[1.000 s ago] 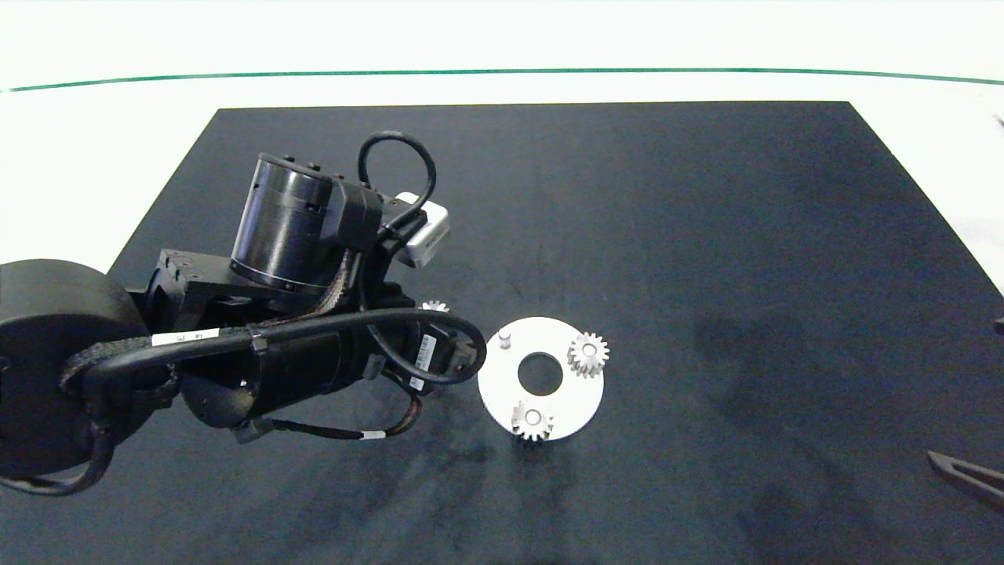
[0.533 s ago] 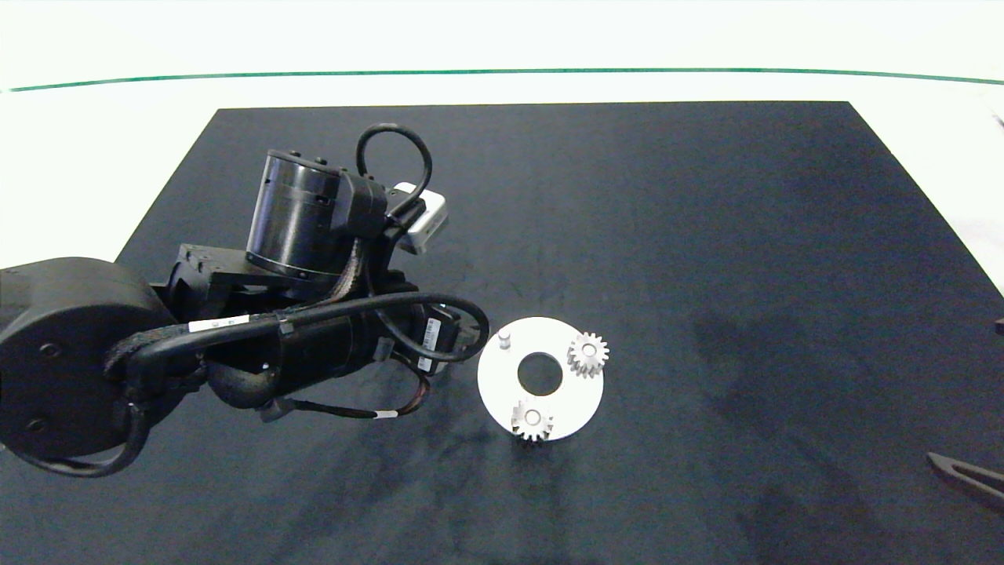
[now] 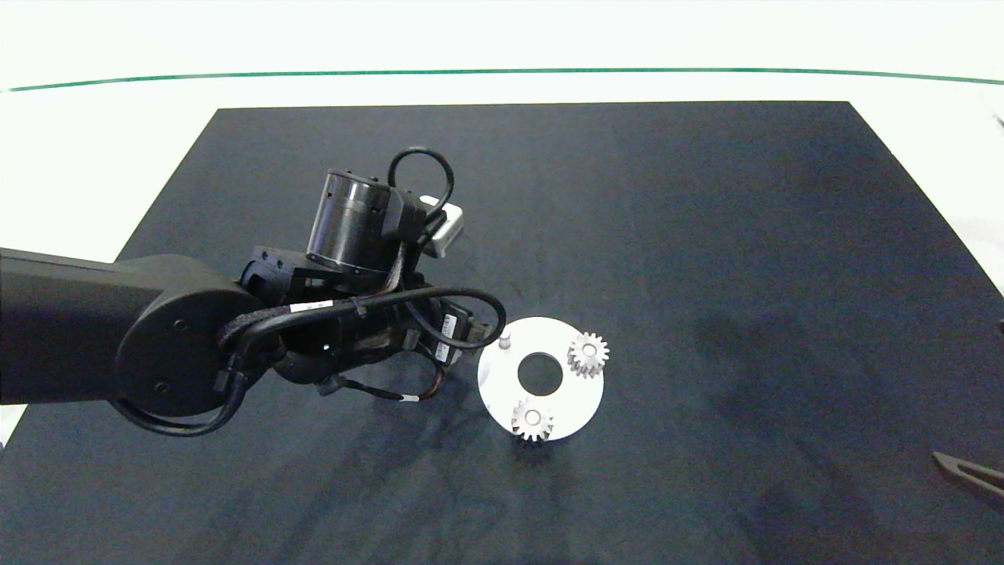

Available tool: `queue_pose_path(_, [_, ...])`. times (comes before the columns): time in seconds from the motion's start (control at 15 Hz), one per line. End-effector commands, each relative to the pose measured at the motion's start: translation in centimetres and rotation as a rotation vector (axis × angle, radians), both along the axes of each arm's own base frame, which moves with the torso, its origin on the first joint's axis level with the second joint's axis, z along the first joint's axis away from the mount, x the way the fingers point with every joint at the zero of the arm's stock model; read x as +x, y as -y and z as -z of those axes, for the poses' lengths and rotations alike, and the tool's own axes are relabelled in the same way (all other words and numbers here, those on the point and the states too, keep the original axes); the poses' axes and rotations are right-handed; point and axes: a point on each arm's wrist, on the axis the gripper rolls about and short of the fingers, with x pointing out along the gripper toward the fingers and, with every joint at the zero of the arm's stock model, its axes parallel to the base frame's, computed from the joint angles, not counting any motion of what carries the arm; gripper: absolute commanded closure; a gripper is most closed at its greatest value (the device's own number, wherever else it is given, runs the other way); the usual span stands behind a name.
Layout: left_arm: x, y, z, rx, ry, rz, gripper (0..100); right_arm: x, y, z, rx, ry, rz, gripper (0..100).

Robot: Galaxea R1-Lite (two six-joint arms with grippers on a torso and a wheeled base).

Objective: Install three planetary gears onto the carrier pins

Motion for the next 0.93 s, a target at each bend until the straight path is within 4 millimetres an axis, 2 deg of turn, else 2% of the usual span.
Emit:
queue_pose_path(0.07, [0.61,-0.29,0.45,0.010,-0.010,-0.020,0,-0.08,0.08,-0.01,0.000,0.002,0.001,0])
queue_pose_path(0.4, [0.94,-1.11,0.59,0.017,-0.014,-0.043,0,-0.08,0.08,-0.01,-0.002,0.003,0.002,0])
queue_pose_path(0.93, [0.92,-1.00,0.76,0.021,-0.017,-0.040,0,0.03,0.00,0.06,-0.006,-0.001,0.003,0])
